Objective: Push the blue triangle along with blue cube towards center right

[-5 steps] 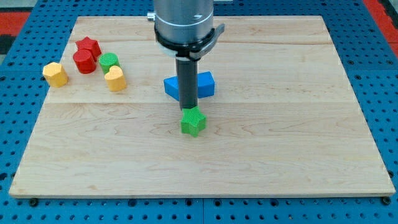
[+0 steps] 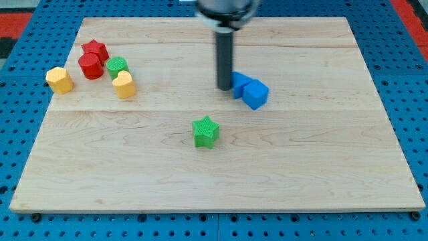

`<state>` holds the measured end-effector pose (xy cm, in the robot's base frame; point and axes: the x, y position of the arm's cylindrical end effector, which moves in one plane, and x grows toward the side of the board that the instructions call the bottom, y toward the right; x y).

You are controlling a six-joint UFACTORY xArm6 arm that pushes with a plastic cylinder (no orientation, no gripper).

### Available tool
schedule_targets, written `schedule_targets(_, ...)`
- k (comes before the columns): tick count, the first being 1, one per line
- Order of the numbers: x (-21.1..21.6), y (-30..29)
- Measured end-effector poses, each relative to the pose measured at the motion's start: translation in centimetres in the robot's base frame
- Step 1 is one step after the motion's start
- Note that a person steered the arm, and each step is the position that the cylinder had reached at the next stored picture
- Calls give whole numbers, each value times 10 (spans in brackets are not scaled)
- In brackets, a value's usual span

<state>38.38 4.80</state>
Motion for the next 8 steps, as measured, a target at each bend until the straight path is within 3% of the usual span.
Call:
schedule_targets(1, -7, 60)
schedule_targets(6, 36, -36)
schedule_targets(8, 50, 64)
